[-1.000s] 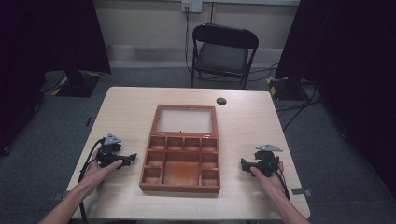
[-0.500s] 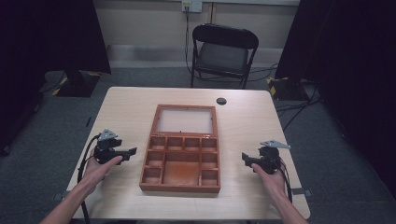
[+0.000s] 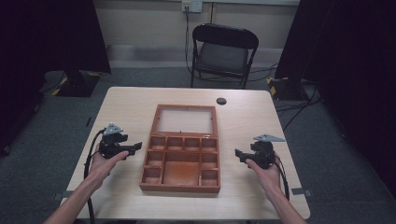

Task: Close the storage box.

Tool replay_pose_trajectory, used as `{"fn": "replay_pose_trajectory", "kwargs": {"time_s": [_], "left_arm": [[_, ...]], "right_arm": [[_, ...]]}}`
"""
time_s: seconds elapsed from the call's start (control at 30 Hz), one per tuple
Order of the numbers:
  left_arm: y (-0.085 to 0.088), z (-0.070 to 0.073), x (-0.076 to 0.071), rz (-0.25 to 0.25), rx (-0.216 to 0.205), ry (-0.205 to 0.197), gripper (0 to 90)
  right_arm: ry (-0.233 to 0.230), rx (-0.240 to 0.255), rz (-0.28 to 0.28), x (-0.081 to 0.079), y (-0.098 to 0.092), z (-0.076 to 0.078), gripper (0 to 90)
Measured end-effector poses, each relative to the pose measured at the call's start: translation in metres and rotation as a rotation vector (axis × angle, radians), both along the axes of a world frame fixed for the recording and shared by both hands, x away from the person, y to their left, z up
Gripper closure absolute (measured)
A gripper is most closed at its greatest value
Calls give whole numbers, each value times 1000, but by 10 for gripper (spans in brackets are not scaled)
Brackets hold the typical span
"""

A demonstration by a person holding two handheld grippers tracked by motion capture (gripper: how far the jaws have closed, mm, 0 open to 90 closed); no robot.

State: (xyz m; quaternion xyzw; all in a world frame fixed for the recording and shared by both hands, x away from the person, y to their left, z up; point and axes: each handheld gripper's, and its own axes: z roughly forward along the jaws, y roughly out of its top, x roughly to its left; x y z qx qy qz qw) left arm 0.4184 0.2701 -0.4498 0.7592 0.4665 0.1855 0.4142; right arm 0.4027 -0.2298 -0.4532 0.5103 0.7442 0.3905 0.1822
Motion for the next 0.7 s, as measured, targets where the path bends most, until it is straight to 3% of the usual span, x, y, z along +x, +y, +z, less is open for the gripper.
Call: {"fn": "replay_pose_trajectory", "kwargs": {"time_s": [0.07, 0.2, 0.27, 0.33, 0.4, 0.5, 0.7], "left_arm": [[-6, 1, 7, -26, 11, 26, 259], [-12, 5, 13, -21, -14, 13, 262], [-15, 6, 18, -43, -7, 44, 258], [-18, 7, 22, -39, -23, 47, 257], [-22, 7, 25, -28, -45, 39, 258], [-29, 7, 33, -62, -37, 80, 251], [-37, 14, 51, -56, -26, 58, 246]], "right_arm": [[12, 7, 28, 3, 5, 3, 236], [6, 26, 45, 8, 12, 7, 234], [3, 32, 54, 13, 15, 9, 233], [-4, 24, 55, 17, 19, 11, 226], [-8, 48, 59, 22, 21, 16, 222], [-17, 70, 66, 30, 24, 22, 219], [-15, 75, 68, 50, 34, 26, 210]]}}
